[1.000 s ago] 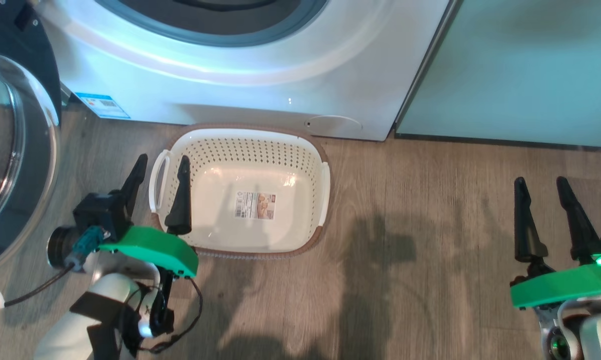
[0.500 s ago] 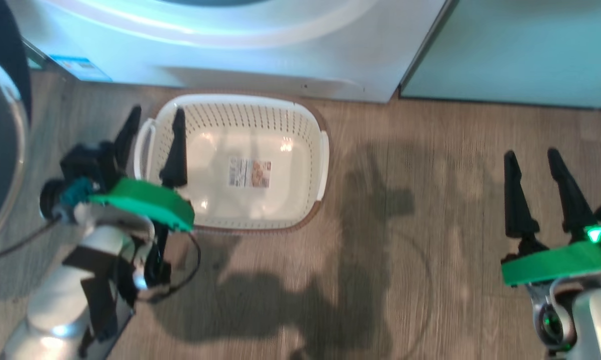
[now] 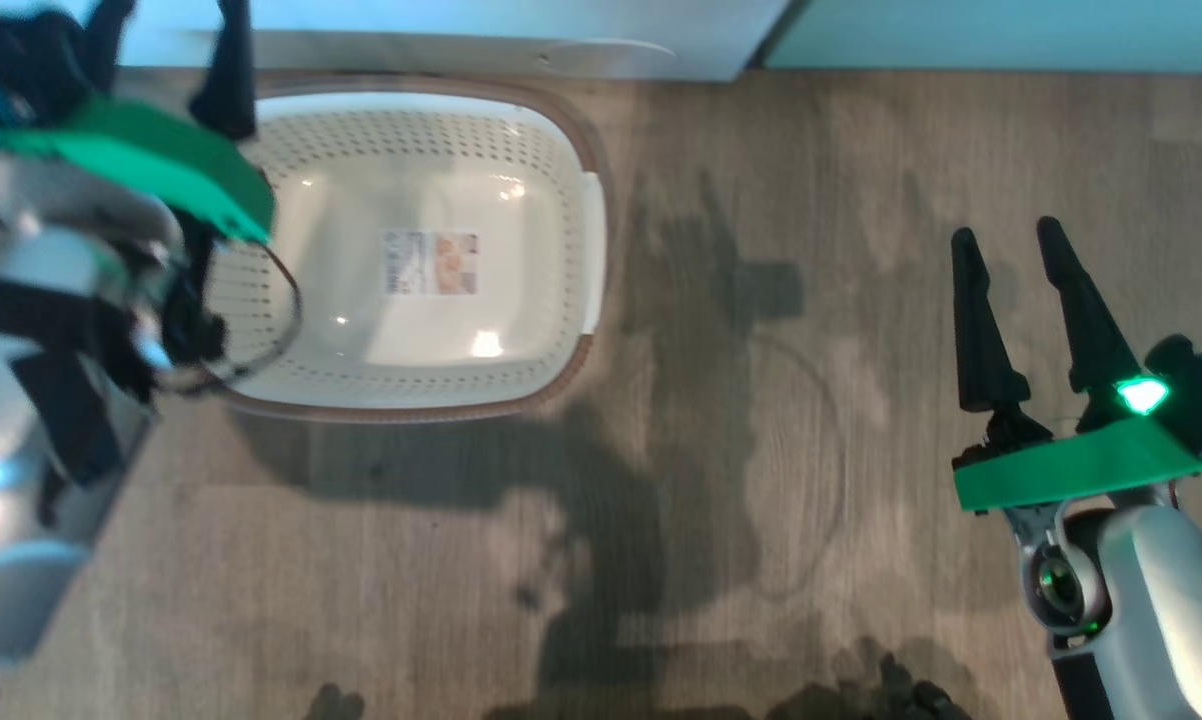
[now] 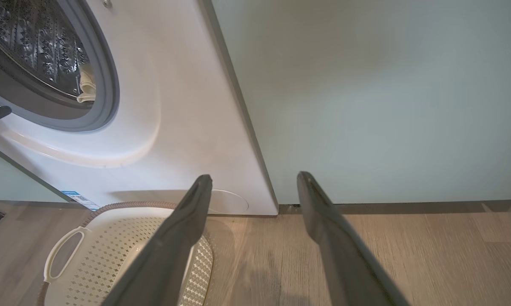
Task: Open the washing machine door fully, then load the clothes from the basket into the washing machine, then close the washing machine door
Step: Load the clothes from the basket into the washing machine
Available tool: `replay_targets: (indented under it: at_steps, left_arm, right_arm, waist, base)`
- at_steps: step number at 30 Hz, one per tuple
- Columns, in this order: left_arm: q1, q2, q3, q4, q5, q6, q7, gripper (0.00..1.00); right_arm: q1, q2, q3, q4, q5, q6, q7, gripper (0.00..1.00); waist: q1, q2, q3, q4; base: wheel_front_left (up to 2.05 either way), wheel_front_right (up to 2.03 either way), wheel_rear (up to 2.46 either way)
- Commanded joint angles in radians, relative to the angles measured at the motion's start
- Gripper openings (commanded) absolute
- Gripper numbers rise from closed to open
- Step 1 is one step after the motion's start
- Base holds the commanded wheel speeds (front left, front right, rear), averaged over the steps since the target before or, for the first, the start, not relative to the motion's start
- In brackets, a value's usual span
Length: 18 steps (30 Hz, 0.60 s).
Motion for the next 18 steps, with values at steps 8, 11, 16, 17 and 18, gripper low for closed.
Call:
replay_targets:
  at_steps: [8, 11, 16, 17, 18]
  left_arm:
    - [-0.248, 0.134, 0.064, 0.043, -0.028, -0.048, 0.176, 1.00]
    - [-0.334, 0.163, 0.063, 0.081, -0.032, -0.066, 0.243, 1.00]
    - [-0.444, 0.194, 0.059, 0.141, -0.034, -0.089, 0.321, 1.00]
    - [-0.469, 0.202, 0.055, 0.155, -0.029, -0.092, 0.336, 1.00]
    - [-0.493, 0.211, 0.051, 0.170, -0.022, -0.096, 0.350, 1.00]
  right_arm:
    - [-0.048, 0.002, 0.066, -0.020, 0.062, -0.003, -0.014, 1.00]
    - [-0.062, 0.002, 0.081, -0.027, 0.082, -0.003, -0.014, 1.00]
    - [-0.080, 0.002, 0.099, -0.035, 0.111, -0.003, -0.014, 1.00]
    - [-0.083, 0.002, 0.103, -0.036, 0.119, -0.003, -0.014, 1.00]
    - [-0.086, 0.002, 0.107, -0.037, 0.126, -0.003, -0.014, 1.00]
  waist:
    - [-0.0003, 0.0000, 0.086, -0.094]
    - [-0.0003, 0.0000, 0.108, -0.117]
    - [-0.0003, 0.0000, 0.137, -0.150]
    - [-0.0003, 0.0000, 0.143, -0.158]
    - [-0.0003, 0.0000, 0.148, -0.166]
  base:
    - [0.00, 0.00, 0.00]
    - [0.00, 0.00, 0.00]
    - [0.00, 0.00, 0.00]
    - [0.00, 0.00, 0.00]
    - [0.00, 0.00, 0.00]
